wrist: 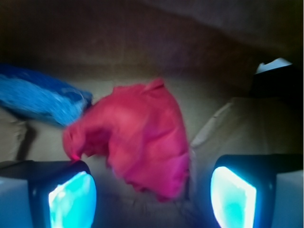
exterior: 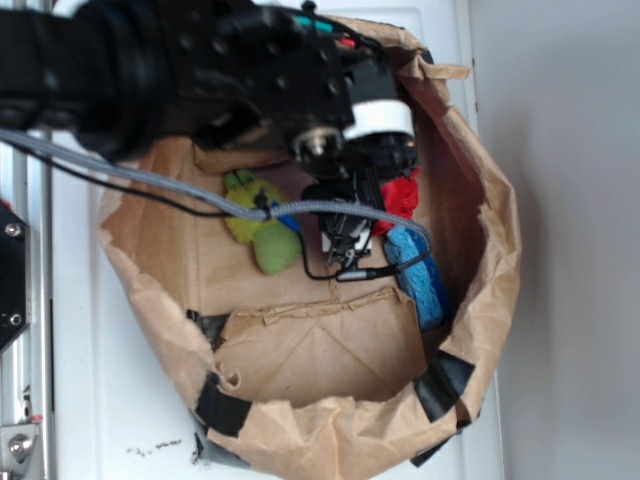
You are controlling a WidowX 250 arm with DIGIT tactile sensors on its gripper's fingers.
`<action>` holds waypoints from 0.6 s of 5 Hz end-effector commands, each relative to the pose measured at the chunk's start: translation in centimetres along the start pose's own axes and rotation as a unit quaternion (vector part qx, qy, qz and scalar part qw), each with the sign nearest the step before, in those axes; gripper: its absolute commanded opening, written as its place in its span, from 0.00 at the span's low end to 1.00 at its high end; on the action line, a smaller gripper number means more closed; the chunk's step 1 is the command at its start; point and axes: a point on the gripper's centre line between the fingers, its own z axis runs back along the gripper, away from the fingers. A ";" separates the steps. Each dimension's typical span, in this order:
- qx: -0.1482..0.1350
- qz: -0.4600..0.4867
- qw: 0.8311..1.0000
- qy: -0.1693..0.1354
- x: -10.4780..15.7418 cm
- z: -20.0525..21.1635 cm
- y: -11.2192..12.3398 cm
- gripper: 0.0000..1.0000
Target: Grab the red paper.
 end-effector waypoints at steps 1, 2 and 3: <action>0.036 -0.004 0.999 -0.031 1.8 -1.2 -1.0 1.00; 0.039 0.006 0.999 -0.027 2.0 -1.5 -1.1 0.00; 0.039 0.005 0.999 -0.029 2.1 -1.3 -1.2 0.00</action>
